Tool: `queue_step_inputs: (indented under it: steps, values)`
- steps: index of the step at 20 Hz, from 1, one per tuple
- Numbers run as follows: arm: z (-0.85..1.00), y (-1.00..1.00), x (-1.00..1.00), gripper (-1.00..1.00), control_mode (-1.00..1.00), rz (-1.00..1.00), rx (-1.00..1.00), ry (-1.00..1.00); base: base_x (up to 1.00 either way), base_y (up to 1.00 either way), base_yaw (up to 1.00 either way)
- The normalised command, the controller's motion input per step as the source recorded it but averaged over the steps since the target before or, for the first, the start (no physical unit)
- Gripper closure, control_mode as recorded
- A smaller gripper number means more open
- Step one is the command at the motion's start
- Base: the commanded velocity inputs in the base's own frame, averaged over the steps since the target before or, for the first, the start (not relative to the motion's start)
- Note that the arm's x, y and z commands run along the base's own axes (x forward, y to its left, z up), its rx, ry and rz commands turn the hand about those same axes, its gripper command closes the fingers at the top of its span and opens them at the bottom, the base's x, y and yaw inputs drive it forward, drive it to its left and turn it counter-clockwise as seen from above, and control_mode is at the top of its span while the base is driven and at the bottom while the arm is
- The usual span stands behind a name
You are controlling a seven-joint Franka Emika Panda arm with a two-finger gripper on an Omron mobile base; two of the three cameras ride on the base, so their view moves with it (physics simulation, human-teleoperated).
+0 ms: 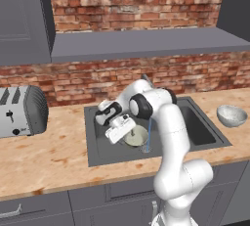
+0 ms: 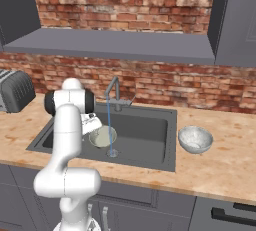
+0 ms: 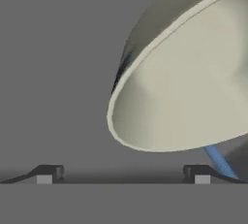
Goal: Rinse each bowl for a few seconds and place them down in the sink or on the counter.
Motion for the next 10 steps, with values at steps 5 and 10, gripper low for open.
queue_step_inputs:
  steps: [5, 10]
  values:
    - [0.34, 0.03, 0.00, -1.00, -1.00, -0.08, 0.00, -0.10, 0.00, 0.00, 0.00]
    - [0.37, 0.03, 0.00, -1.00, -1.00, -0.08, 0.00, -0.12, 0.00, 0.00, 0.00]
